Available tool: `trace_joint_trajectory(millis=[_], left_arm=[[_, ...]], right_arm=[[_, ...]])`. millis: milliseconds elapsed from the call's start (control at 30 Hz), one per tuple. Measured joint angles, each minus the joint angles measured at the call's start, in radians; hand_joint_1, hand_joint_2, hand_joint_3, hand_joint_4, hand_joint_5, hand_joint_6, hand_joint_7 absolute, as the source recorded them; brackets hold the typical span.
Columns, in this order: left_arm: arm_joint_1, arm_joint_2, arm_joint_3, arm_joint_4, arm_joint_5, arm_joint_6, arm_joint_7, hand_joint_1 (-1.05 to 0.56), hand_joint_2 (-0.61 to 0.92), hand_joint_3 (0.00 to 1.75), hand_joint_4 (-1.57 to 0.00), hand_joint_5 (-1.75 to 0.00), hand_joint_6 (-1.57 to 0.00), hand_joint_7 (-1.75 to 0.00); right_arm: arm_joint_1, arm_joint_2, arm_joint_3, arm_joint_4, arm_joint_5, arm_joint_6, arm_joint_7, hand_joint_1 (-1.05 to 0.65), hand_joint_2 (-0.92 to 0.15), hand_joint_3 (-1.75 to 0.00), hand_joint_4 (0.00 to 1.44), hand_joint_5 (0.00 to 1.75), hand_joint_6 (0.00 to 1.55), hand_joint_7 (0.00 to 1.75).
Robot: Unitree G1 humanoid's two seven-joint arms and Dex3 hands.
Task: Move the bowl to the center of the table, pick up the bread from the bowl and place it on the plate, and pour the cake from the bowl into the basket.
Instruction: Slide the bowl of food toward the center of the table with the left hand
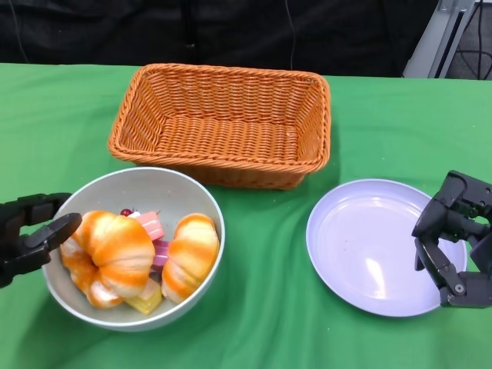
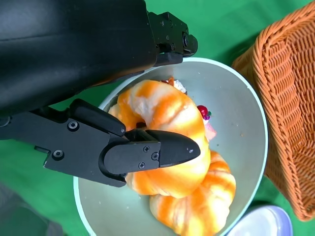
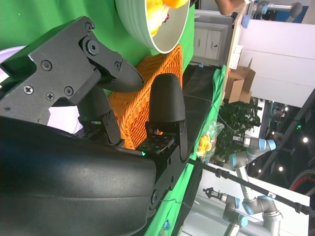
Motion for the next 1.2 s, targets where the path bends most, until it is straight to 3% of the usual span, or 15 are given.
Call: trace_joint_trajectory(millis=[567, 1200], left_arm=[[0.028, -0.039, 0.022, -0.126, -0.09, 0.175, 0.08, -0.63, 0.92, 0.44, -0.1, -0.01, -0.08, -0.01], [0.028, -0.164, 0.023, -0.244, -0.177, 0.316, 0.207, -0.59, 0.92, 0.5, -0.11, -0.01, -0.08, 0.0]], right_arm=[[0.002, 0.0, 0.007, -0.014, -0.003, 0.0, -0.003, -0.11, -0.46, -1.16, 0.71, 1.72, 0.59, 1.49], [0.008, 0.001, 0.036, -0.039, -0.003, 0.018, -0.02, -0.12, -0.43, -1.18, 0.7, 1.74, 0.6, 1.5]])
